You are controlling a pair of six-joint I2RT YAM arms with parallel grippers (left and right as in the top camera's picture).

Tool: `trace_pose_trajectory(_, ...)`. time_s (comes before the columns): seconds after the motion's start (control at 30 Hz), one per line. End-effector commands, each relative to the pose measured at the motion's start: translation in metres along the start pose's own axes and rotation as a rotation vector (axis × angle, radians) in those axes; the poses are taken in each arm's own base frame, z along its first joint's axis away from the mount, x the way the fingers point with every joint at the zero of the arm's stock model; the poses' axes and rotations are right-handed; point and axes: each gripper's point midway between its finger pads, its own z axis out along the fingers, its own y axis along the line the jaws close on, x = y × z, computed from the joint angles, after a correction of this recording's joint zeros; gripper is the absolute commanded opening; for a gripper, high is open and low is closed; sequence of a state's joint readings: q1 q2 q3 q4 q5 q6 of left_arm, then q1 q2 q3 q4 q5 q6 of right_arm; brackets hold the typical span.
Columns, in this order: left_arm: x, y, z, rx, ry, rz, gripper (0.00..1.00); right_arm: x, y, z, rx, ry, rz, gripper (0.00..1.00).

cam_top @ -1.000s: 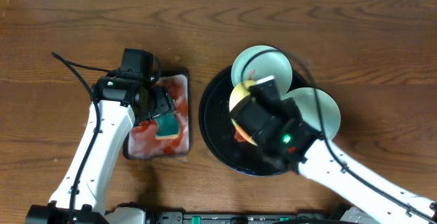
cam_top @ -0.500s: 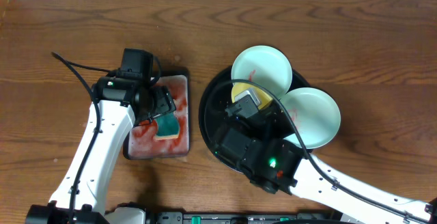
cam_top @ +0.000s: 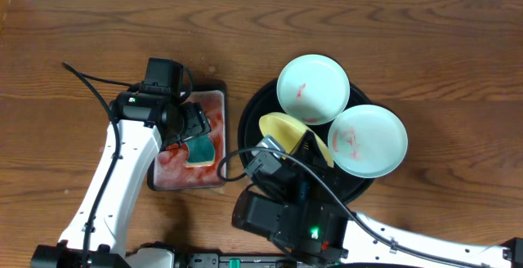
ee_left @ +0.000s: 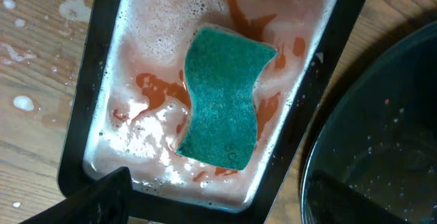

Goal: Clean dirty plates on tray and stack at the side
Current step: 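Lift the yellow plate off the black tray with right gripper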

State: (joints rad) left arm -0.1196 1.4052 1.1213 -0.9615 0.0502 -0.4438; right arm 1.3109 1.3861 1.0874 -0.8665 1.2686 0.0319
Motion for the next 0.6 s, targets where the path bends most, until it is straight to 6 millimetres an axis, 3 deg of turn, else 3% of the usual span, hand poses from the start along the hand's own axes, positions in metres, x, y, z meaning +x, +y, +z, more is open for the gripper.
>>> trace_pose_trajectory(0.0,0.0011,0.0023,0.0021,-0.007,0.008,0.001,0.82,-0.0075,-0.0221,-0.0064,0.088,-0.021,-0.028,0.01)
trace_pose_trajectory(0.57,0.0011,0.0023,0.0021,-0.007,0.008,0.001,0.83,-0.0159,-0.0227,-0.0007,0.077,-0.028,0.077,0.01)
